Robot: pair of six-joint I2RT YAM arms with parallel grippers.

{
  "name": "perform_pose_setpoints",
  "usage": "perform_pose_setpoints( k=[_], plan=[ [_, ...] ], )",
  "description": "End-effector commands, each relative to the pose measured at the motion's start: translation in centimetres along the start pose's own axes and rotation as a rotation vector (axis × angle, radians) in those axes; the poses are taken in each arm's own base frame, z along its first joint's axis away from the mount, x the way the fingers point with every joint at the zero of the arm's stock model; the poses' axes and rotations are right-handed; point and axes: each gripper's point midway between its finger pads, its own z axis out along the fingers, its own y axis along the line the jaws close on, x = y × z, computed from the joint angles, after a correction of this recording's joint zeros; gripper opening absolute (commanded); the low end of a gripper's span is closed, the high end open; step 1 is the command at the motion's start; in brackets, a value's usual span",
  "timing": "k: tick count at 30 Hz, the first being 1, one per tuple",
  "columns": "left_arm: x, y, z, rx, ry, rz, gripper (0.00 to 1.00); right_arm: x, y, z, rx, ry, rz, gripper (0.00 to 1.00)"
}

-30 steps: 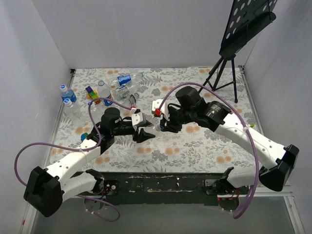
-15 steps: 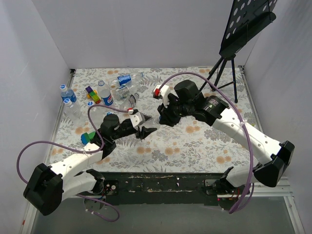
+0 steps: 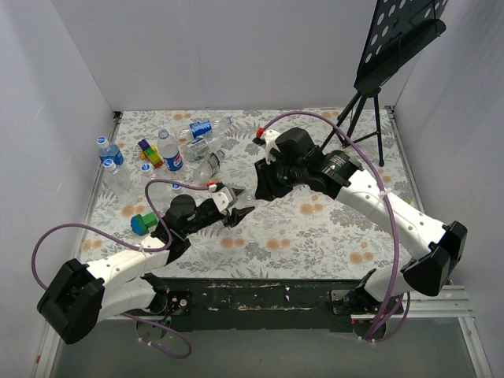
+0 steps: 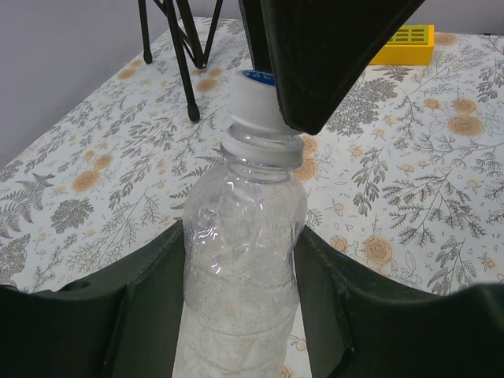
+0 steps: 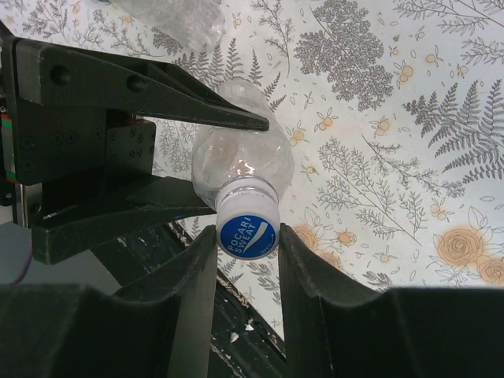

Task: Screw on the bottle caps
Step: Screw the bottle cap onto the plastic bottle.

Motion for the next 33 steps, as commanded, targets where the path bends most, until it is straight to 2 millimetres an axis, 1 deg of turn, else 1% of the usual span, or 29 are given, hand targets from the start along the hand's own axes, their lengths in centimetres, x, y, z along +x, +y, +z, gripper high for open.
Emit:
perform_pose_setpoints(
  k=[1, 2, 4, 6, 8, 10, 12, 14, 17, 20, 22, 25, 30, 33],
  plan=[
    [-5.3, 1.1, 0.7, -0.037, -0.167, 0.058, 0.24, -0.5, -0.3, -0.8, 0.051, 0.011, 0.039, 0.31],
    [-5.2, 1.0, 0.8, -0.035, -0.158, 0.046, 0.23, -1.0, -0.3, -1.3, 0.058, -0.005, 0.027, 0.41],
    [-4.8, 1.0, 1.0, -0.032, -0.140, 0.018, 0.23, -2.0, -0.2, -2.3, 0.066, -0.031, 0.002, 0.55],
    [-4.8, 1.1, 1.3, -0.038, -0.130, -0.019, 0.22, -3.3, -0.1, -3.8, 0.078, -0.066, -0.021, 0.66],
    [-4.5, 1.2, 1.5, -0.041, -0.114, -0.053, 0.22, -4.3, 0.0, -5.0, 0.079, -0.096, -0.055, 0.74],
    [-4.4, 1.2, 1.7, -0.039, -0.099, -0.091, 0.21, -5.3, 0.1, -6.3, 0.075, -0.127, -0.093, 0.76],
    [-4.3, 1.2, 1.8, -0.035, -0.085, -0.139, 0.20, -5.9, -0.2, -7.5, 0.076, -0.149, -0.144, 0.77],
    [-4.5, 1.3, 1.8, -0.029, -0.079, -0.193, 0.19, -6.2, 0.3, -8.3, 0.030, -0.156, -0.219, 0.78],
    [-5.0, 0.9, 1.8, 0.020, -0.071, -0.268, 0.18, -5.9, 1.3, -9.4, -0.052, -0.178, -0.390, 0.78],
    [-5.7, 0.4, 1.7, 0.071, -0.080, -0.324, 0.18, -5.4, 2.1, -9.9, -0.121, -0.190, -0.519, 0.75],
    [-6.2, -0.1, 1.5, 0.114, -0.093, -0.339, 0.18, -4.7, 2.6, -9.6, -0.177, -0.189, -0.604, 0.73],
    [-6.8, -1.0, 1.3, 0.169, -0.103, -0.343, 0.18, -4.3, 3.0, -9.3, -0.234, -0.198, -0.712, 0.71],
    [-7.1, -1.8, 1.2, 0.226, -0.104, -0.335, 0.19, -4.3, 3.2, -8.9, -0.289, -0.191, -0.779, 0.65],
    [-7.2, -2.1, 1.1, 0.249, -0.106, -0.327, 0.19, -4.2, 3.4, -8.5, -0.318, -0.190, -0.793, 0.65]
  ],
)
